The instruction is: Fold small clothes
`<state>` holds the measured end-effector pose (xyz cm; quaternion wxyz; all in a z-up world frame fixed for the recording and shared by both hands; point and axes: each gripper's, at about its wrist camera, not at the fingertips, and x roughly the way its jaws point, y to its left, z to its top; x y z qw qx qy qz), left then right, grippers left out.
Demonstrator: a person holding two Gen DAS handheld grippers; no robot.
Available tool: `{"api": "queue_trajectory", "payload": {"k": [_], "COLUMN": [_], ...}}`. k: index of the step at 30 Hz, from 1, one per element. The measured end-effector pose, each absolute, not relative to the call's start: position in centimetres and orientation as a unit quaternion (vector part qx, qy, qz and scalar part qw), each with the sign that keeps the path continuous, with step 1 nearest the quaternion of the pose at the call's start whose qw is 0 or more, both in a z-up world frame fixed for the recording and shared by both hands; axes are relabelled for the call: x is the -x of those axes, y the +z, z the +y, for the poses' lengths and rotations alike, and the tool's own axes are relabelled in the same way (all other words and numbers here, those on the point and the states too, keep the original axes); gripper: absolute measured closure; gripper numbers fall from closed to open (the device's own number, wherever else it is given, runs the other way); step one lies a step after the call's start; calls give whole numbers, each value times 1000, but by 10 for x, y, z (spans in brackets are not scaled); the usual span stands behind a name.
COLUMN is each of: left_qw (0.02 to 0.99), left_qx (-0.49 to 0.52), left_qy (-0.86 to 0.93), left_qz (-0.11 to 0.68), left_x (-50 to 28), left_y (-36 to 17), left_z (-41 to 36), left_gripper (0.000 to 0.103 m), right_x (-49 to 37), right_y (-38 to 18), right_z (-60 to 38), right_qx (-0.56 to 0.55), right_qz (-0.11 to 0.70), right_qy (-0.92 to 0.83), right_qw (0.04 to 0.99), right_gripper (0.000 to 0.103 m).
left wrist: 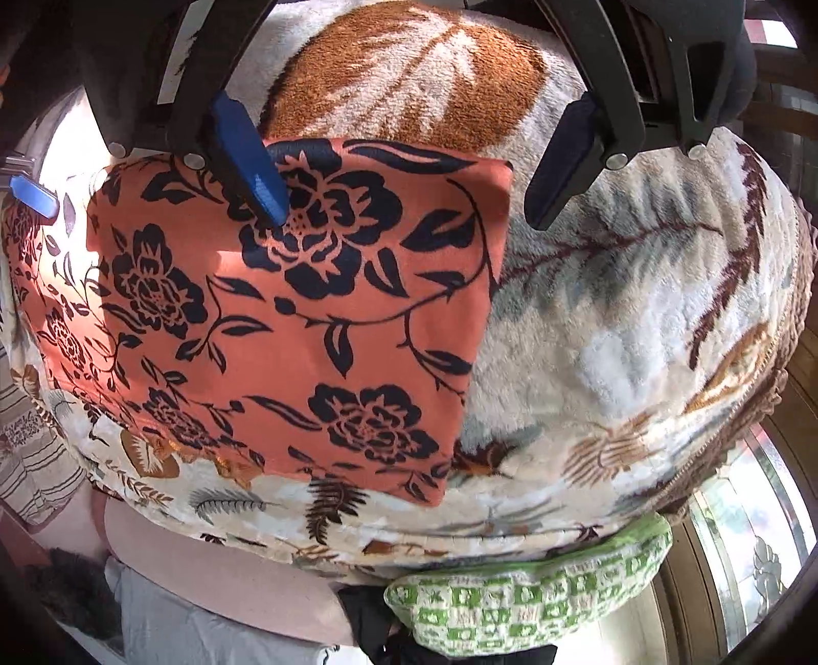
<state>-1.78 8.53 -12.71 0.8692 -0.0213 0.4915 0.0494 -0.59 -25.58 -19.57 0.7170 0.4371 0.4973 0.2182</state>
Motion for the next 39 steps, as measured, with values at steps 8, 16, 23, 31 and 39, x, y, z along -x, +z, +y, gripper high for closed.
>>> {"api": "queue_trajectory", "payload": {"k": [8,16,23,31,39], "left_qw": [885,886,886,884,885], "left_qx": [-6,-21,-21,-24,-32], "left_qy": [0,-37,-43,-41,-26], "left_qz": [466,462,462,465,463], "left_x": [5,1,-7,-19,-26], "left_y": [-108,-104,-106,-110,-106], "left_z": [45,7,-2,-13,-13], "left_gripper": [9,9,9,9,9], "right_x": [70,67,52,41,23], "right_y": [-216,-223,-214,-215,-208], "right_z": [-353,-416,-433,-429,-411], "right_qx": [-537,-593,-606,-586,-546], "right_qz": [451,391,360,371,391], "right_qy": [106,34,42,51,63], "right_qw": [705,703,708,719,739], "right_gripper": [11,11,11,11,12]}}
